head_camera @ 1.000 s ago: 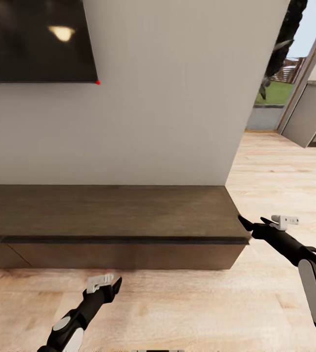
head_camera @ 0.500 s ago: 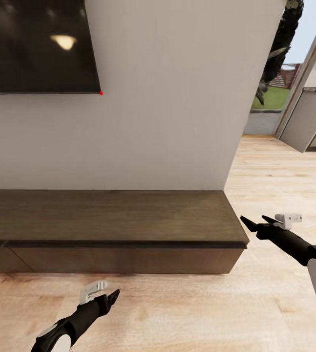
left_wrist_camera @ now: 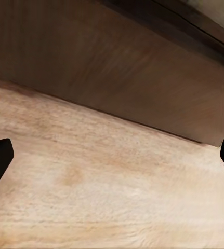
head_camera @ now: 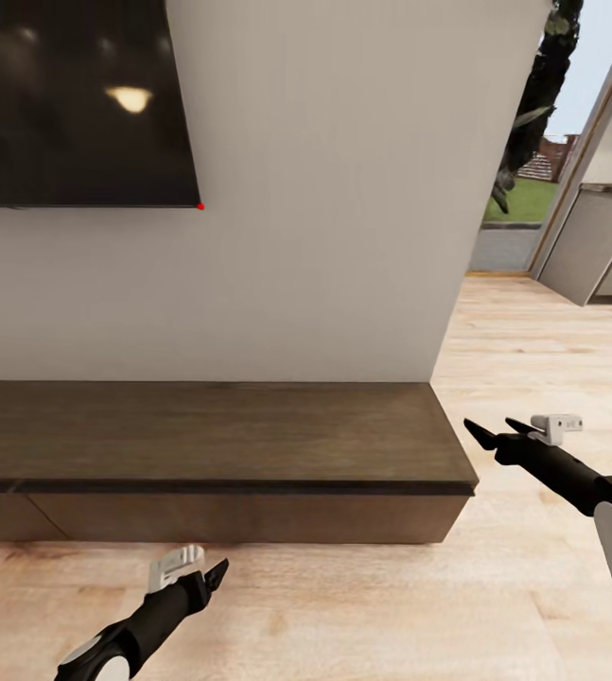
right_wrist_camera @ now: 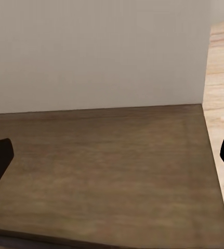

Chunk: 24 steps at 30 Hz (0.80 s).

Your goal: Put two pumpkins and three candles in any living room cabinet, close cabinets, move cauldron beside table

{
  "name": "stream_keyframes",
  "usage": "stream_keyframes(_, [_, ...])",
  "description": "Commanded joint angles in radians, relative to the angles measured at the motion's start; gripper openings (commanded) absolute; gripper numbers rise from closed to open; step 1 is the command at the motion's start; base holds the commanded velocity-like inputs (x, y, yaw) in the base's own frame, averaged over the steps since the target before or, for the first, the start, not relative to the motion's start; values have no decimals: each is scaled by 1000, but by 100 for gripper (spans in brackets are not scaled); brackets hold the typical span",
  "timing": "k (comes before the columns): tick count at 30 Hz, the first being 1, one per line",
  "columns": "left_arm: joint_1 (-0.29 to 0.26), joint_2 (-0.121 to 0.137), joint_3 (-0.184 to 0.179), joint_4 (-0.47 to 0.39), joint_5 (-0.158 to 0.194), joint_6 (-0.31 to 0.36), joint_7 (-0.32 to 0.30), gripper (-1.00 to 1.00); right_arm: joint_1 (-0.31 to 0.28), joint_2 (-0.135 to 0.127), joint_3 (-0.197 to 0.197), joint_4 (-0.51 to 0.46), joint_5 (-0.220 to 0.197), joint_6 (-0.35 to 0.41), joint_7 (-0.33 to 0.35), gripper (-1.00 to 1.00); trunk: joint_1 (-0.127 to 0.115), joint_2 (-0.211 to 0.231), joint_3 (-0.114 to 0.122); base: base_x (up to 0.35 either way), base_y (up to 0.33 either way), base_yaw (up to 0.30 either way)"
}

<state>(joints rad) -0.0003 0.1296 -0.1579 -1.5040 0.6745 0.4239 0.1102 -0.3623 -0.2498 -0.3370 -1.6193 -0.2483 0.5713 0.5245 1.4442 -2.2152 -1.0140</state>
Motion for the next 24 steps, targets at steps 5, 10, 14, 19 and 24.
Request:
stream_keyframes(5, [7,1,-1,-20,11,3,9,100,1,1,-1,-1,-6,6,2,100,-19,35,23,0,0,0])
stream_keyframes(10, [21,1,1,-39,11,2,9,100,3,3,-1,-1,-6,4,2,100,-38,70,47,0,0,0])
stream_keyframes(14, [27,1,2,-62,13,2,9,100,5,5,1,-1,-6,1,2,100,-54,98,67,0,0,0])
stream_keyframes(19, [56,-1,29,-96,17,2,3,100,6,6,3,-1,-6,0,1,100,-73,133,91,0,0,0])
stream_keyframes(24, [66,-3,55,-99,17,3,-2,100,7,7,4,-1,-6,-2,0,100,-92,168,115,0,0,0])
